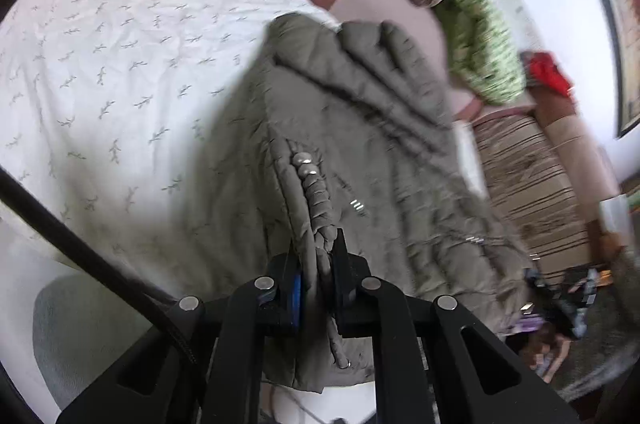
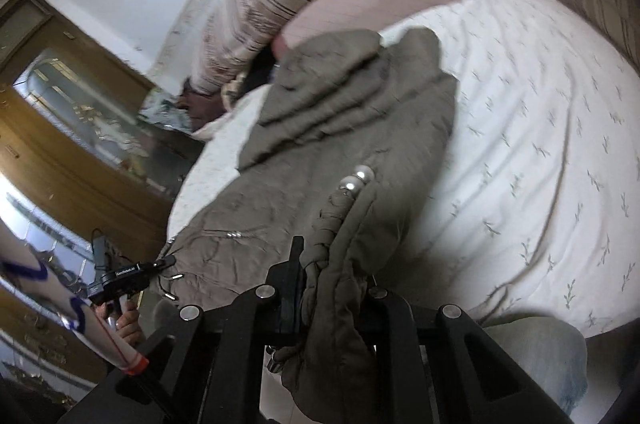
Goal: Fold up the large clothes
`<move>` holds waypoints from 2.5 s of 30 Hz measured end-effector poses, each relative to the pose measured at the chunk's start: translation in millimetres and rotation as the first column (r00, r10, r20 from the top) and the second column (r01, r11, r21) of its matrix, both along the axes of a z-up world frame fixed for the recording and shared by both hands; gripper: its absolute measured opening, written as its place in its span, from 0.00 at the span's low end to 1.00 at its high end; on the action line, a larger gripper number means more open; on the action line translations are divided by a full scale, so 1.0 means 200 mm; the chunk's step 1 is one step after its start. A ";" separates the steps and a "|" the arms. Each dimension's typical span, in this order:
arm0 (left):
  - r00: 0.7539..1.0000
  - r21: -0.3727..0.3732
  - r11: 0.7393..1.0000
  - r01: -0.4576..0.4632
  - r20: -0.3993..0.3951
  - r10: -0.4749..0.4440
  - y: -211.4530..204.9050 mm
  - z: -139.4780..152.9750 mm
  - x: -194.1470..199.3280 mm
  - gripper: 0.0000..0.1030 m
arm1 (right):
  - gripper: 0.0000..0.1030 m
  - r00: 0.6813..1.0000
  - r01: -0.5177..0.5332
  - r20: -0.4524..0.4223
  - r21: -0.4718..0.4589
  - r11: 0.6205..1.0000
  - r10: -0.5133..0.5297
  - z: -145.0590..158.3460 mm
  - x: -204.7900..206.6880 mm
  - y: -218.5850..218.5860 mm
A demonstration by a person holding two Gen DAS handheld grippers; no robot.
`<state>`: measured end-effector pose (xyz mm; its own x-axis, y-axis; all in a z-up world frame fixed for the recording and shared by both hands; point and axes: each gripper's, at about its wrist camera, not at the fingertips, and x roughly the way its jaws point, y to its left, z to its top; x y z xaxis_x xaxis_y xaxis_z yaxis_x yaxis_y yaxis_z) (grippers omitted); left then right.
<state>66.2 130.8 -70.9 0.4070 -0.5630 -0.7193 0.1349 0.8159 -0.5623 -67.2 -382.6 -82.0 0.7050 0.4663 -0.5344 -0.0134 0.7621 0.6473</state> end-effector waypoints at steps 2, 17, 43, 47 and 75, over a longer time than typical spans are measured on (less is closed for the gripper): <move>1.000 -0.050 0.999 -0.004 -0.005 0.003 0.02 0.04 0.03 0.10 | 0.14 1.000 0.002 0.006 0.003 1.000 -0.002 0.03 0.01 -0.02; 0.984 -0.276 0.947 -0.162 0.020 0.175 -0.26 0.26 1.36 0.12 | 0.15 0.995 0.067 0.040 0.354 0.933 -0.086 0.07 1.24 -0.64; 0.904 0.161 0.948 -0.273 0.380 0.196 -0.72 0.18 1.43 0.67 | 0.88 0.964 0.208 0.168 -0.011 0.978 -0.203 0.07 1.51 -0.43; 0.905 0.350 0.914 -0.206 0.423 0.041 -1.00 0.10 1.38 0.67 | 0.87 0.984 0.103 0.160 -0.137 0.985 -0.080 0.02 1.60 -0.17; 0.945 0.587 0.750 -0.304 0.284 0.160 -0.76 -0.22 1.69 0.73 | 0.85 0.929 0.285 -0.173 -0.226 0.932 -0.326 -0.41 1.77 -0.70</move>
<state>403.7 -21.7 -115.5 0.6414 0.1040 -0.7601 -0.0531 0.9944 0.0912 286.1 -522.4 -164.3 0.6621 0.1184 -0.7400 0.3568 0.8185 0.4502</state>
